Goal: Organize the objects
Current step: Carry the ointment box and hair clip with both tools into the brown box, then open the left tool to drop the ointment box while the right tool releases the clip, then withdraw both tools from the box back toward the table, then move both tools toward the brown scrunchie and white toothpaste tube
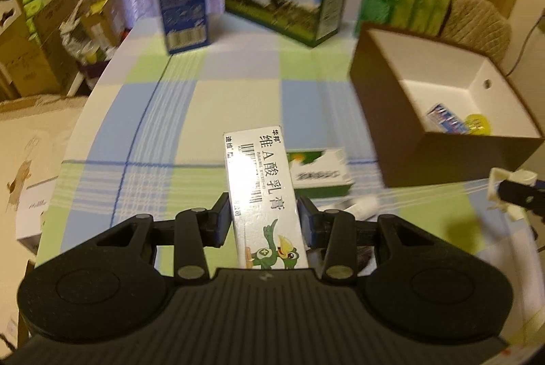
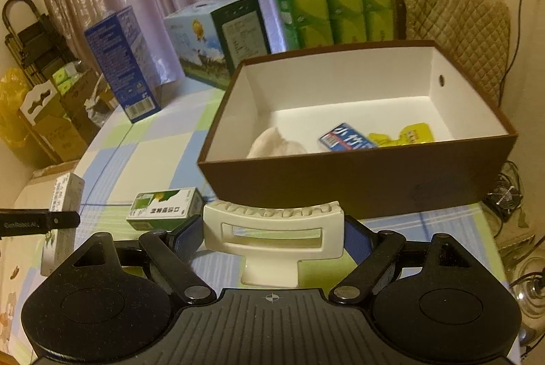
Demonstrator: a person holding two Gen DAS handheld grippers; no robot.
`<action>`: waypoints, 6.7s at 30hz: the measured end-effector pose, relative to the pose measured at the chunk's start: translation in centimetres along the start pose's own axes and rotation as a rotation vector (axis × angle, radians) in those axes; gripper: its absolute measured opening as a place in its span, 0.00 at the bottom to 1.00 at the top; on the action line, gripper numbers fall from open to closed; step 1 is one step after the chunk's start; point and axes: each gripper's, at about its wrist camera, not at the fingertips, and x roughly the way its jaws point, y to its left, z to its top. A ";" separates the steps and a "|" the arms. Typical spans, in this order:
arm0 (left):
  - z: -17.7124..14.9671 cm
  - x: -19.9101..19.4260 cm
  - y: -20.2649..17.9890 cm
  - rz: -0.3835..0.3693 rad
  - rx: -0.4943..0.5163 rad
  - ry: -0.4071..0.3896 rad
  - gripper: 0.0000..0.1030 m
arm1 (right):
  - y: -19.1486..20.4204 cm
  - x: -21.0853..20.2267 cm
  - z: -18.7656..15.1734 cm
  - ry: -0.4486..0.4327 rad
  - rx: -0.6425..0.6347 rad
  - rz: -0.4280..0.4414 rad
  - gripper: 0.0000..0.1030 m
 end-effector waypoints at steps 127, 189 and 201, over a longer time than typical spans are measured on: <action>11.9 8.1 -22.2 -0.150 0.153 0.020 0.95 | -17.9 2.9 11.1 0.003 0.118 -0.072 0.86; -4.8 -4.0 2.5 -0.097 0.000 0.091 0.94 | 8.5 1.0 -5.0 0.193 -0.026 0.047 0.86; -4.9 -1.6 4.0 -0.084 -0.010 0.126 0.94 | 10.4 4.3 -6.0 0.224 -0.084 0.060 0.86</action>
